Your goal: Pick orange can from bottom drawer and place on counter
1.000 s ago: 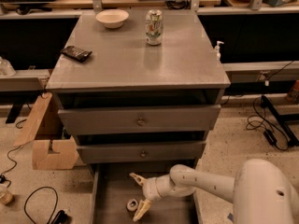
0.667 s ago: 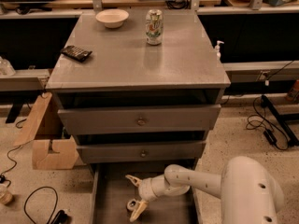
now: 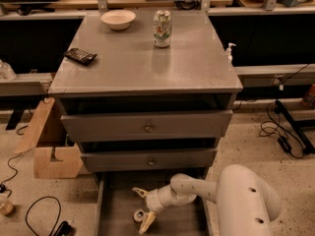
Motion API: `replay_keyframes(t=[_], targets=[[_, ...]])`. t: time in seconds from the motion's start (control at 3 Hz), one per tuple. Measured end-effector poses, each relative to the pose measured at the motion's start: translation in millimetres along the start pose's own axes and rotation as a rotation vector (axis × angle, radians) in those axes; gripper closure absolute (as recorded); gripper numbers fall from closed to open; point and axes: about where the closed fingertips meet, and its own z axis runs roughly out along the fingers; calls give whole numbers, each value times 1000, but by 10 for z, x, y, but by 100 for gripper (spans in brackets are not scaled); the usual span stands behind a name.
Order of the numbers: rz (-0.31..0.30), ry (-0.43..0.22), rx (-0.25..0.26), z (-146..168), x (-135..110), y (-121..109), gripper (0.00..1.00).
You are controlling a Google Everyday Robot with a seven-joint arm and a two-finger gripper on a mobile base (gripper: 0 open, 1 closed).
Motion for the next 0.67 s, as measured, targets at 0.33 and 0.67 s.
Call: replay_keyframes(t=[0.33,0.67], targets=[[2,9,-16,0,175,-10,0],[7,-14,-56,155,302,126,26]])
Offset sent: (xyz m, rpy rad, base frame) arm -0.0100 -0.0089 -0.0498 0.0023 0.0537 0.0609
